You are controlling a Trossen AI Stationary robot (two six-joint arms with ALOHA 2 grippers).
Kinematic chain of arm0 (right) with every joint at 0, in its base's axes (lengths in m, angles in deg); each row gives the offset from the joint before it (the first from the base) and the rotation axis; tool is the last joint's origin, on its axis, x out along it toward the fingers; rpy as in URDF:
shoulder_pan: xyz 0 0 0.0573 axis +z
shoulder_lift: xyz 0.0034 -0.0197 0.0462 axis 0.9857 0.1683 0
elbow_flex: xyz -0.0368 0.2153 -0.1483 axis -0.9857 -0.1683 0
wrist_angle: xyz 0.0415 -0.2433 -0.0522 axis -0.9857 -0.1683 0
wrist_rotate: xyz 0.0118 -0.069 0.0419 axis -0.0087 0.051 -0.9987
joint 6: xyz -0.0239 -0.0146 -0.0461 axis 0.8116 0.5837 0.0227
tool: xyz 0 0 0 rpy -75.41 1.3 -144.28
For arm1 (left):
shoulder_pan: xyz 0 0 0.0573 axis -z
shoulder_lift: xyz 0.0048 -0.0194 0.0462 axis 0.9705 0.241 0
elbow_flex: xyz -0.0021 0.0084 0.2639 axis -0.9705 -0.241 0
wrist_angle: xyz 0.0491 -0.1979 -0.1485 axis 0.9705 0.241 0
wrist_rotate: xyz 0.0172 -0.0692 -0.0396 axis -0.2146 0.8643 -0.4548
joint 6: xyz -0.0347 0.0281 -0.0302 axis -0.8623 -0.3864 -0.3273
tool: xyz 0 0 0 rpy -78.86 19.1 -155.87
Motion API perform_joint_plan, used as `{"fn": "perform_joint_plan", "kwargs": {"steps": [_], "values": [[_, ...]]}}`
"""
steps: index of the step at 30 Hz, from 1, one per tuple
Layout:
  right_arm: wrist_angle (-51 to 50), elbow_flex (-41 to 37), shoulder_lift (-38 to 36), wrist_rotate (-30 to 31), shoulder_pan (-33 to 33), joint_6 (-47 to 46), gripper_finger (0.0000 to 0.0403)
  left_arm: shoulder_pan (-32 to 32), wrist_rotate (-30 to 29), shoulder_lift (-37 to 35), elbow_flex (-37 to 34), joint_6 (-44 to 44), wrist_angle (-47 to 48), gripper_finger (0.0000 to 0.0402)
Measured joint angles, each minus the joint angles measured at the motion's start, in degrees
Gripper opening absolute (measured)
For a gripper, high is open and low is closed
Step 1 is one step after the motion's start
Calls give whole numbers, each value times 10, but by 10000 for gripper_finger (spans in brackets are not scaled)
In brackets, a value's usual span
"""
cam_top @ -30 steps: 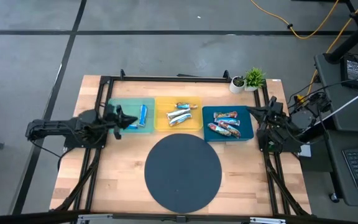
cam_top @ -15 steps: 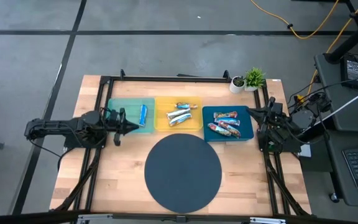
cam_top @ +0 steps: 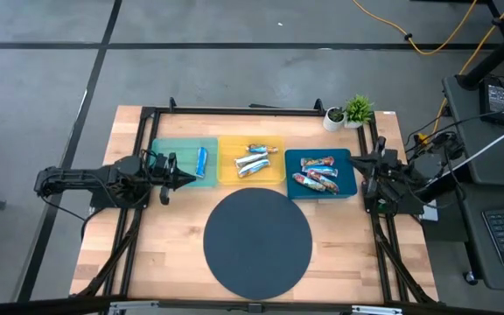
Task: Pick and place Granola Bars by type
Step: Return to Home Position
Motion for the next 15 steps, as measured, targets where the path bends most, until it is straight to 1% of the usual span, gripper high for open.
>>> {"fn": "perform_joint_plan", "kwargs": {"steps": [1, 3, 7, 10, 12, 13, 15], "values": [[19, -8, -11, -7, 0, 14, 4, 0, 0, 0, 0, 0, 0, 6], [77, -27, -40, -48, 0, 35, 4, 0, 0, 0, 0, 0, 0, 8], [217, -108, -79, -178, 0, 36, 2, 0, 0, 0, 0, 0, 0, 10], [361, -181, -69, -206, -4, 35, 2, 0, 0, 0, 0, 0, 0, 10], [459, -213, -48, -227, -15, 52, 2, 0, 0, 0, 0, 0, 0, 9], [488, -221, -38, -235, -23, 59, 2, 0, 0, 0, 0, 0, 0, 8], [502, -221, -23, -249, -44, 65, 2, 0, 0, 0, 0, 0, 0, 7]]}}
